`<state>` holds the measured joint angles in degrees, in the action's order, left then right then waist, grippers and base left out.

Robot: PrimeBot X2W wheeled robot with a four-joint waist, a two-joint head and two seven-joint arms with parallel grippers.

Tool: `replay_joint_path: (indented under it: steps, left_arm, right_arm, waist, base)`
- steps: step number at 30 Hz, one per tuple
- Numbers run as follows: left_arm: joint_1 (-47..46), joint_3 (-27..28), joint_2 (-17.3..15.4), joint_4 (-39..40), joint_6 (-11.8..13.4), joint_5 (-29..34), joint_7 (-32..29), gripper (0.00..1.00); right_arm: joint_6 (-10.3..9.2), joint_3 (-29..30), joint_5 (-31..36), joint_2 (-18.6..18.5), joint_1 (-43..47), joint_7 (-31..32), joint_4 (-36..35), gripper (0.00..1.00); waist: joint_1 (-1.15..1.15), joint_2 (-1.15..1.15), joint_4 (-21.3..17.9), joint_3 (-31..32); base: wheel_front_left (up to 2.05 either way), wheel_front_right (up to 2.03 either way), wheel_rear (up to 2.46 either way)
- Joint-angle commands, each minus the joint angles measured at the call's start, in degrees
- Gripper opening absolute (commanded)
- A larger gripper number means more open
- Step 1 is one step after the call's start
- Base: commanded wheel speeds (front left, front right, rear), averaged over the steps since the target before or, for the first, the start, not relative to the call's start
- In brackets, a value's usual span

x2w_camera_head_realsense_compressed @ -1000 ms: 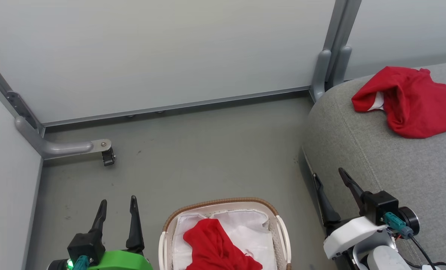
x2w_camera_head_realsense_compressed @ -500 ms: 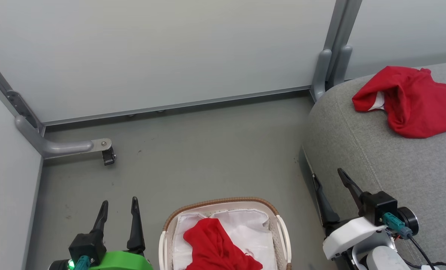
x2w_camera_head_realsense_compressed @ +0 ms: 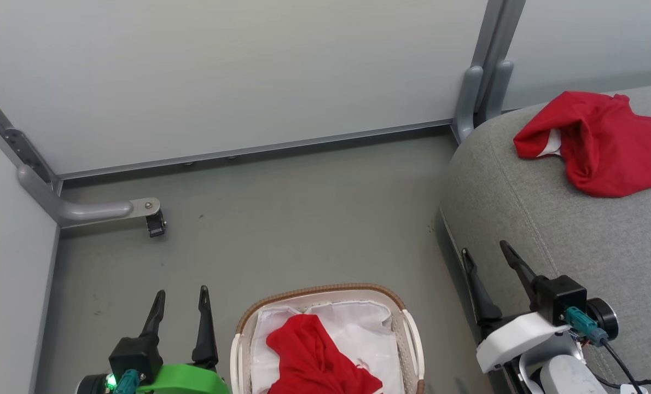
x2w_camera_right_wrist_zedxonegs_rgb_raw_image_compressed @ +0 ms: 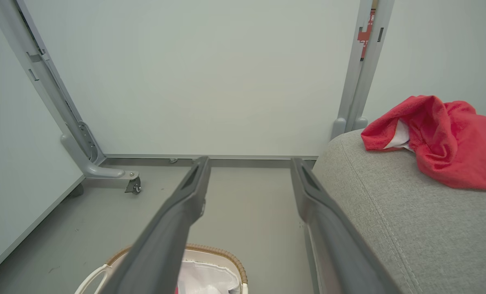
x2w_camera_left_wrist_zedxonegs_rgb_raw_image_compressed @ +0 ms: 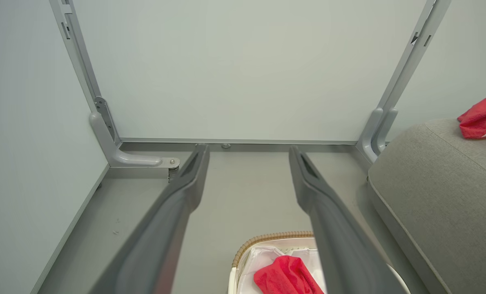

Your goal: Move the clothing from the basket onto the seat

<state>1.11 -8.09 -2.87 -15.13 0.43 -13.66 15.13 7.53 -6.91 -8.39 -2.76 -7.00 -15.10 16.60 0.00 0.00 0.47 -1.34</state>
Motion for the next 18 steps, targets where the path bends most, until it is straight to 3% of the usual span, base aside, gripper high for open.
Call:
replay_joint_path:
  steps: [1, 8, 18]
  left_arm:
    - [-1.59, -0.40, -0.04, -0.34, -0.34, 0.61, 0.03, 1.00]
    - [-7.03, -4.23, -0.05, -5.73, -1.91, 2.78, 0.03, 1.00]
    - [-23.43, -12.37, -0.10, -23.66, -3.08, 4.43, -0.12, 1.00]
  right_arm:
    - [-0.08, 0.61, 0.42, -0.24, -0.68, -0.10, -0.38, 1.00]
    - [-0.08, 3.78, 2.77, -0.22, -3.19, -0.10, -2.27, 1.00]
    - [-0.08, 7.83, 7.80, -0.22, -9.55, -0.10, -7.88, 1.00]
  waist:
    - [0.00, 0.00, 0.07, -0.65]
    - [0.00, 0.00, -0.05, -5.08]
    - [0.00, 0.00, -2.24, -16.89]
  base:
    - [0.00, 0.00, 0.00]
    - [0.00, 0.00, 0.00]
    - [0.00, 0.00, 0.00]
